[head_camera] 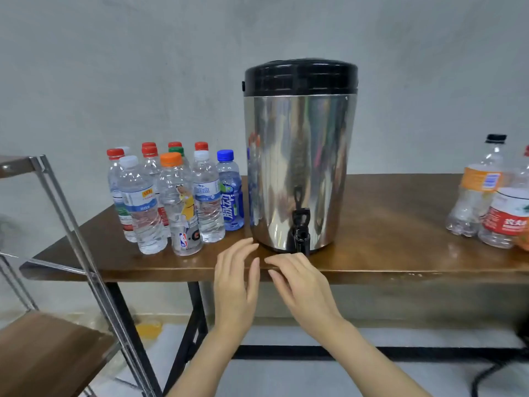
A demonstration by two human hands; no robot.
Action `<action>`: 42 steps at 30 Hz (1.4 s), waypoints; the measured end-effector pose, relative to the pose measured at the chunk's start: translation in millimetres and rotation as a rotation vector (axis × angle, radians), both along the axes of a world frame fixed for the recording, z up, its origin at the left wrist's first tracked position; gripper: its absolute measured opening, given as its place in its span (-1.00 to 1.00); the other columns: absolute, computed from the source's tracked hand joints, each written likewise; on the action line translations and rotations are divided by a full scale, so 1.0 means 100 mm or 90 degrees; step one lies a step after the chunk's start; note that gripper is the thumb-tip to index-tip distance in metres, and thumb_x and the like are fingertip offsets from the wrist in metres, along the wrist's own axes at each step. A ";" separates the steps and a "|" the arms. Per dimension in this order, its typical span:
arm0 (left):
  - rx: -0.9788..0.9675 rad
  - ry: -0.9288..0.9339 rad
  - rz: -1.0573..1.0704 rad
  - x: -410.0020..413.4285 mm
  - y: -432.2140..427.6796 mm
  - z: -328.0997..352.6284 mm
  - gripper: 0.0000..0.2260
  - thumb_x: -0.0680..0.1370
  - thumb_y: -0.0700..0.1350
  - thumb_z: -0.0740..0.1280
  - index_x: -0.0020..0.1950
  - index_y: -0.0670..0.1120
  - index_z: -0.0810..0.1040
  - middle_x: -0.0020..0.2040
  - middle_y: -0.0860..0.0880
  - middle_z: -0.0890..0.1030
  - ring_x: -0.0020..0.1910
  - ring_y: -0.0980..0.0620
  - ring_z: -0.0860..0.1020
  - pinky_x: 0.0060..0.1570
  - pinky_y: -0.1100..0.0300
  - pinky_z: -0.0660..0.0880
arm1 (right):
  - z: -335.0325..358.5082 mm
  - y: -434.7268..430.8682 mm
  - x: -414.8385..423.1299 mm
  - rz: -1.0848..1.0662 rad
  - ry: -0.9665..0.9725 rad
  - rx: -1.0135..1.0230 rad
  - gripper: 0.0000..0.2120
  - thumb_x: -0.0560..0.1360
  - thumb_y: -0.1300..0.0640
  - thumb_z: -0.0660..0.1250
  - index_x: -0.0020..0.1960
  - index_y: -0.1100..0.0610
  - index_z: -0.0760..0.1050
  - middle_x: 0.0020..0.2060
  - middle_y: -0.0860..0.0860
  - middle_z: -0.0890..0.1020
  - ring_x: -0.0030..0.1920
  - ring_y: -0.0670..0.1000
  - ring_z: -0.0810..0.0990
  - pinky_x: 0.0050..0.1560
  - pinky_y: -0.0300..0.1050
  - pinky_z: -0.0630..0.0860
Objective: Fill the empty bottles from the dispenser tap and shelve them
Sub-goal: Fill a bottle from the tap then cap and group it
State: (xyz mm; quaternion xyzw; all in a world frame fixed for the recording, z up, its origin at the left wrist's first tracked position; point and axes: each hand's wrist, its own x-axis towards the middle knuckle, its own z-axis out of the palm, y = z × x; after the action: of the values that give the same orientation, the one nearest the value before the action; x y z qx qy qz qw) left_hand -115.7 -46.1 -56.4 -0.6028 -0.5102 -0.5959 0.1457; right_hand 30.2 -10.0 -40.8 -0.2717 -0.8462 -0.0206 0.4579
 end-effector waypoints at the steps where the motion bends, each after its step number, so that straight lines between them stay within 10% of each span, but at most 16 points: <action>1: 0.016 0.001 -0.033 0.15 -0.04 0.05 -0.74 0.66 -0.05 0.18 0.28 -0.11 0.51 0.25 0.07 0.52 0.28 0.12 0.45 0.32 0.22 0.34 | 0.02 -0.05 0.15 -0.008 0.021 0.008 -0.77 0.63 0.07 0.20 0.16 0.11 0.58 0.03 -0.09 0.63 0.02 -0.08 0.56 0.02 -0.29 0.49; 9: -0.068 -0.021 -0.243 1.30 0.23 0.35 -0.76 0.66 0.00 0.15 0.29 0.02 0.48 0.16 0.13 0.54 0.06 0.12 0.55 0.00 0.19 0.53 | 0.19 0.06 1.31 -0.187 0.129 -0.024 -0.75 0.62 0.03 0.18 0.19 0.05 0.56 0.03 -0.18 0.61 0.02 -0.20 0.50 -0.10 -0.34 0.48; 28: -0.376 0.076 -0.316 2.98 2.05 0.14 -0.71 0.68 0.00 0.16 0.39 0.02 0.39 0.28 0.09 0.49 0.21 0.10 0.44 0.22 0.14 0.42 | 0.17 1.30 3.03 -0.480 0.217 -0.281 -0.67 0.60 0.08 0.28 0.35 0.00 0.39 0.24 -0.11 0.53 0.23 -0.07 0.47 0.14 -0.15 0.46; 37: -0.639 -0.128 -0.490 3.48 2.93 0.55 -0.20 0.49 -0.30 0.42 0.61 0.00 0.06 0.59 0.00 0.18 0.54 -0.04 0.18 0.43 0.09 0.23 | 0.04 1.74 3.15 -0.500 0.226 -0.350 -0.50 0.60 0.16 0.26 0.49 -0.04 0.22 0.38 -0.07 0.44 0.36 -0.05 0.41 0.23 -0.15 0.43; 42: -0.654 -0.205 -0.606 3.61 3.15 0.77 -0.20 0.46 -0.39 0.32 0.59 0.04 0.05 0.40 -0.01 0.46 0.39 0.00 0.39 0.35 0.10 0.35 | -0.01 1.85 3.19 -0.509 0.230 -0.356 -0.39 0.61 0.17 0.24 0.57 -0.03 0.07 0.46 -0.07 0.36 0.43 -0.03 0.35 0.29 -0.11 0.43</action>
State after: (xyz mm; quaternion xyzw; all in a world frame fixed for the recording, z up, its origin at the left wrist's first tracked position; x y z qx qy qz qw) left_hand 245.7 269.1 20.1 -0.6570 -0.4229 -0.3607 -0.5093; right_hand 348.9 175.2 -41.5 -0.6849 -0.5569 0.0806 0.4630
